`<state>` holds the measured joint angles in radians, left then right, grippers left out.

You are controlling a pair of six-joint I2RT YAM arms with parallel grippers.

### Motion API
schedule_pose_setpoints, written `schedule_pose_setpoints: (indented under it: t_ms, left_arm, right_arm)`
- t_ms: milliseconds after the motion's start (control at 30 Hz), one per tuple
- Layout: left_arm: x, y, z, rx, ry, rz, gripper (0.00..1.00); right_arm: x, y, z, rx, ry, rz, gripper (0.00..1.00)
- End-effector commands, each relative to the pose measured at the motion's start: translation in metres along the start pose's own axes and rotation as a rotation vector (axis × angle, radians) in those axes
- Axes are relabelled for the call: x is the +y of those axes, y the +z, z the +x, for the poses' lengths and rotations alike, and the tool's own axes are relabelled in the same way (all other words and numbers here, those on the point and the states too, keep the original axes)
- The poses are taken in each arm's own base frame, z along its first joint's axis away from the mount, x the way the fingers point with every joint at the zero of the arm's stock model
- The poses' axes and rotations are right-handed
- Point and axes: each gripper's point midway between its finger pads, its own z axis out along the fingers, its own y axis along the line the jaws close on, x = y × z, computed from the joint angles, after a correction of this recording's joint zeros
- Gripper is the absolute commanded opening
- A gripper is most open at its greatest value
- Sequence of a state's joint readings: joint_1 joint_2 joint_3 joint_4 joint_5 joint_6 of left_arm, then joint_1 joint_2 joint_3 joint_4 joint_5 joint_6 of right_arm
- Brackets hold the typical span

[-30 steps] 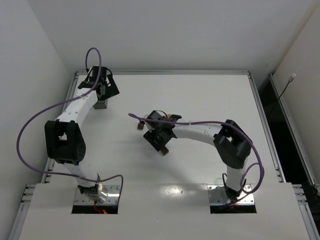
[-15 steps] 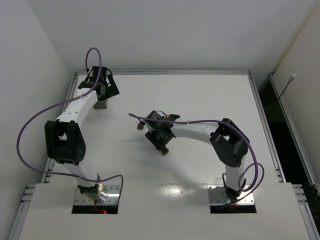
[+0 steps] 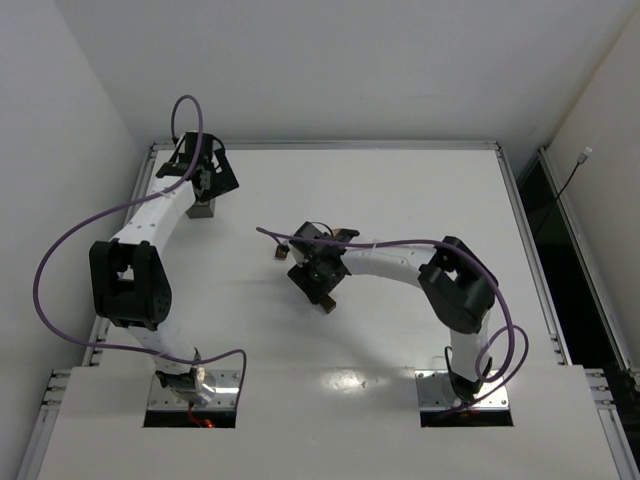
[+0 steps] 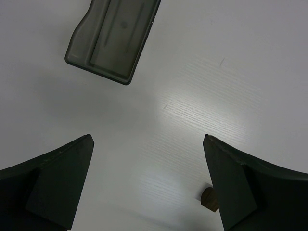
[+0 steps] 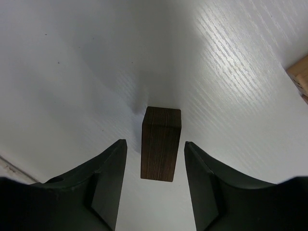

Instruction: Build the wood block tower

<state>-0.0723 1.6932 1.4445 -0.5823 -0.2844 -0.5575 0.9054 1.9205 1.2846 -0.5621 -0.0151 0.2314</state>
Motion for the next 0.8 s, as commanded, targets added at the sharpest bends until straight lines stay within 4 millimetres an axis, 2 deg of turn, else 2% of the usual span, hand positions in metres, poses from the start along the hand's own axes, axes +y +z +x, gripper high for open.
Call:
schedule_pose_setpoints:
  t_ms: [0,167,267,433,600,633,733,767]
  left_arm:
    - [-0.003,-0.005,-0.017,-0.043,-0.008,0.014,0.96]
    - [-0.003,-0.005,-0.017,-0.043,-0.008,0.014,0.96]
    - [-0.003,-0.005,-0.017,-0.043,-0.008,0.014,0.96]
    - [-0.003,-0.005,-0.017,-0.043,-0.008,0.014,0.96]
    - [-0.003,-0.005,-0.017,-0.043,-0.008,0.014,0.96]
    - [-0.003,-0.005,-0.017,-0.043,-0.008,0.014,0.96]
    - [-0.005,-0.003,-0.014,-0.039,-0.017,0.022,0.96]
    - [-0.006,-0.004,-0.014,-0.034,-0.017,0.030,0.96]
  right_arm:
    - [-0.001,0.002,-0.004,-0.006,0.003,-0.001,0.48]
    - [0.003,0.002,-0.004,-0.004,-0.008,-0.024,0.43]
    - [0.003,0.002,-0.004,-0.004,-0.008,-0.024,0.34]
    - [0.001,0.002,-0.004,-0.004,-0.008,-0.031,0.01]
    - [-0.006,-0.004,-0.006,-0.017,-0.009,0.011,0.00]
    - [-0.008,-0.011,-0.014,-0.043,-0.009,0.021,0.00]
    - [-0.009,-0.020,-0.019,-0.061,-0.019,0.029,0.00]
    - [-0.011,-0.022,-0.021,-0.062,-0.028,0.040,0.06]
